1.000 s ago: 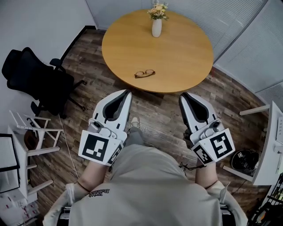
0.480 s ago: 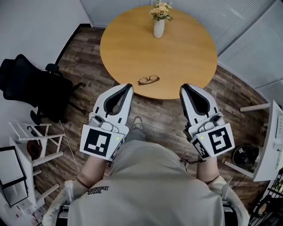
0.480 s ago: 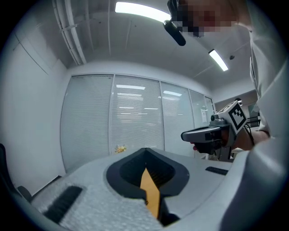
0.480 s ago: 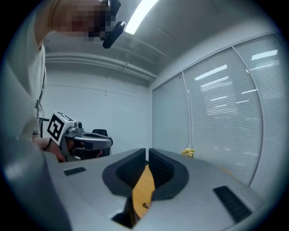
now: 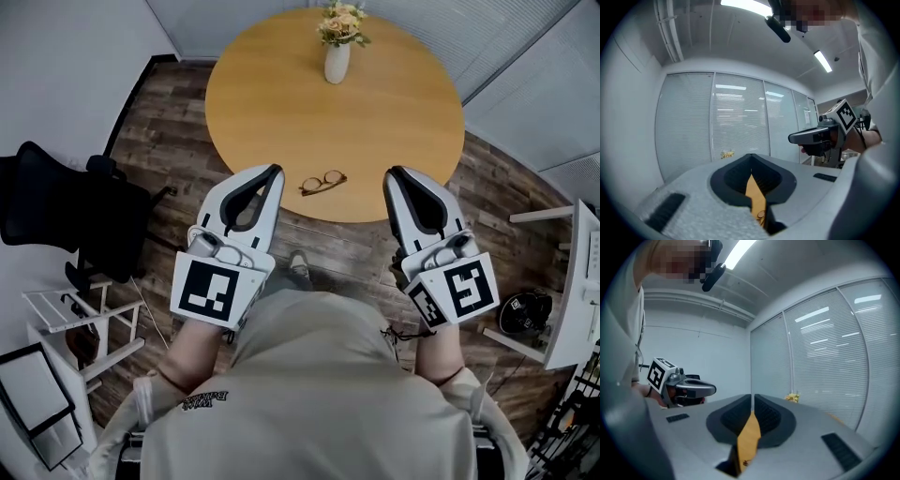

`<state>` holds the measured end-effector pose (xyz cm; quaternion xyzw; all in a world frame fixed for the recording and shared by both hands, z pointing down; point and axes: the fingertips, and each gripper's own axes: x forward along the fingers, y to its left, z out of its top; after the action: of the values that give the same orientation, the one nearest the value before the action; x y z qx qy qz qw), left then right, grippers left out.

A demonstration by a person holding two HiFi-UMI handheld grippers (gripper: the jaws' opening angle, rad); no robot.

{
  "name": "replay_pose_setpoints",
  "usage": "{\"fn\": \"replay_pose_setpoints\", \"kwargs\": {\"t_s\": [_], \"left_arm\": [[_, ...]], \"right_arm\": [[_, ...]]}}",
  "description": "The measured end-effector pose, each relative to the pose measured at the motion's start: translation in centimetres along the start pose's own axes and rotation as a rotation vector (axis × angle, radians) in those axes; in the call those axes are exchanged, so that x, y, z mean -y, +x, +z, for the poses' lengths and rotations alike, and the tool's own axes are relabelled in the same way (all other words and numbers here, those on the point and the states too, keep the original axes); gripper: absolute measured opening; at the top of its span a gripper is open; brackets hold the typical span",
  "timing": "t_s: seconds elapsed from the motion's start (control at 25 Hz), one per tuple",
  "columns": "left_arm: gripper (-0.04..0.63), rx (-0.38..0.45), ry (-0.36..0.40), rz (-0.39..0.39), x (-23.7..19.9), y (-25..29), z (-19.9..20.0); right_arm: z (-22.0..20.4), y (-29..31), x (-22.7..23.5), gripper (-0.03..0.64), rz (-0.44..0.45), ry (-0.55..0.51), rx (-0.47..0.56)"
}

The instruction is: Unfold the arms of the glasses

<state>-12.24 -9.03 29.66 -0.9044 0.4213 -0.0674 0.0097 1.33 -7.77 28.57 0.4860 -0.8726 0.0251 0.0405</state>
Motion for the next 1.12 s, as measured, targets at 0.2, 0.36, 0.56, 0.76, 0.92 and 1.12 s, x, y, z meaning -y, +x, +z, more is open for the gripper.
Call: {"fn": "replay_pose_setpoints", "kwargs": {"t_s": [0.2,0.36,0.56,0.76,0.92,1.12], "left_arm": [[0.023,-0.029,-0.001,-0.025,-0.8,2.1,-1.3],[0.023,-0.023,-0.016,-0.016,-1.1,2.9,-1.1],[0.023,-0.067,-0.002,-0.008,-1.1,4.1,-2.3],[0.025,-0.141,0.046,-0.025,-0.8,5.3,-4.0],[0.025,-0.175,0.050,-0.016,-0.1,6.4,-4.9],[0.025,-0.221,0.080,0.002,-0.2,7.7,-6.4]], "right_arm": [[-1.0,1.6,0.4,0.041,-0.012,-0.023,-0.038],[-1.4,2.2,1.6,0.041,-0.016,-0.004,-0.044],[-2.0,2.8,2.9,0.041,0.009,0.002,-0.058],[-2.5,2.9,3.9,0.041,0.034,0.000,-0.065],[-3.5,3.4,4.8,0.041,0.062,0.005,-0.090],[-4.1,4.2,5.6,0.041,0.090,0.047,-0.095]]}}
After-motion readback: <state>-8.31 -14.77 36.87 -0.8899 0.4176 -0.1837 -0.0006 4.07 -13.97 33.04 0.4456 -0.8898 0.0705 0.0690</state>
